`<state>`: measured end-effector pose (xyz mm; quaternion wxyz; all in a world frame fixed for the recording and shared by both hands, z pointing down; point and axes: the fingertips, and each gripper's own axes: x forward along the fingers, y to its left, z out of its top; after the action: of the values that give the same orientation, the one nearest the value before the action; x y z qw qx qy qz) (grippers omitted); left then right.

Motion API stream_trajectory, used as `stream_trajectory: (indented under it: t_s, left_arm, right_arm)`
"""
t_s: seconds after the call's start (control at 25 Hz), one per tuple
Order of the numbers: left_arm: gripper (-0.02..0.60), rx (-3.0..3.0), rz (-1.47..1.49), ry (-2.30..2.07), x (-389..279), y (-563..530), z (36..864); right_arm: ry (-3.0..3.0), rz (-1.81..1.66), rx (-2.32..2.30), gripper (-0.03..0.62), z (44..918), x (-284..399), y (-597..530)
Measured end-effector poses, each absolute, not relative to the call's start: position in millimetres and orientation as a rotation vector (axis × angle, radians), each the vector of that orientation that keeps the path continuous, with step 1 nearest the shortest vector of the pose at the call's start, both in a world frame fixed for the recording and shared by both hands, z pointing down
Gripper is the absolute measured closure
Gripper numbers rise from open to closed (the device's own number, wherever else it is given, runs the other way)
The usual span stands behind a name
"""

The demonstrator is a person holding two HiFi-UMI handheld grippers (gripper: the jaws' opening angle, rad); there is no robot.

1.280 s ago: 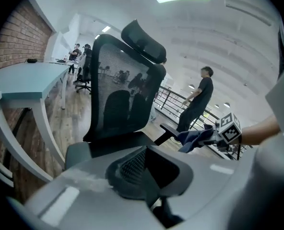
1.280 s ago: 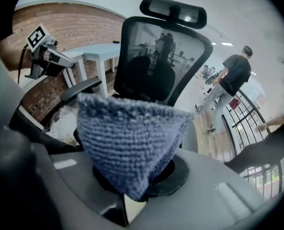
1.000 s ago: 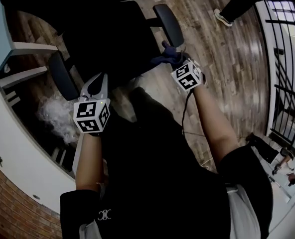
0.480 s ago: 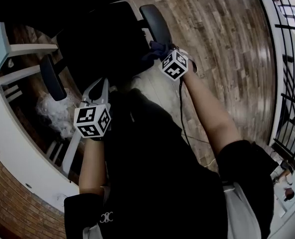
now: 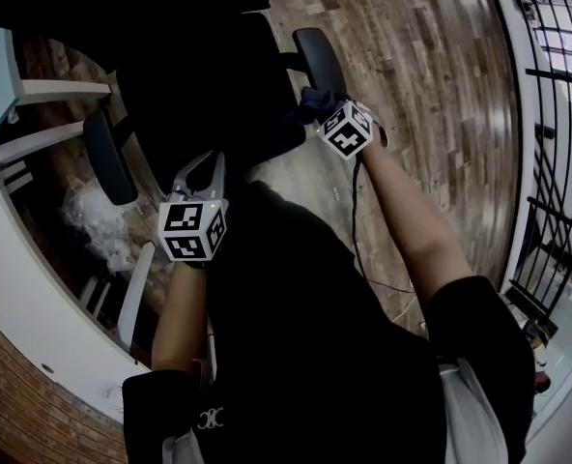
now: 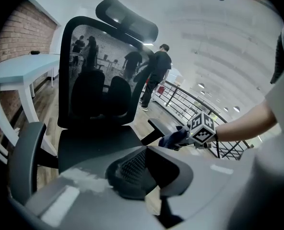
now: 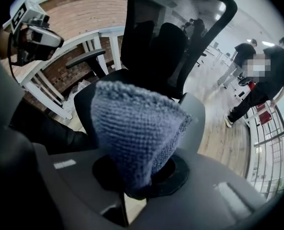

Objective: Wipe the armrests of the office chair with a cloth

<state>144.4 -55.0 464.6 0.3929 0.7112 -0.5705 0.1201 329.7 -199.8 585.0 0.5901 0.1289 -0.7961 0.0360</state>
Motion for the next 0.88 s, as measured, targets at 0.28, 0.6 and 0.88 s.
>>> stream_trajectory:
  t_s: [0.28,0.6,0.88]
  left_arm:
    - [0.575,1.836,0.28,-1.435,98.7,-73.6,465.0]
    - [0.575,1.795,0.296,-1.457,56.4,-74.1,482.8]
    - [0.575,1.755,0.301,-1.546,66.3,-74.4,457.4]
  right_arm:
    - [-1.794,0.107,0.377,0.533,584.7,305.9,-233.4]
    - [-1.745,0.086,0.423,0.533,589.8,274.2,-273.6]
    - [-1.822,0.102,0.422,0.533,579.3,257.0,-310.8]
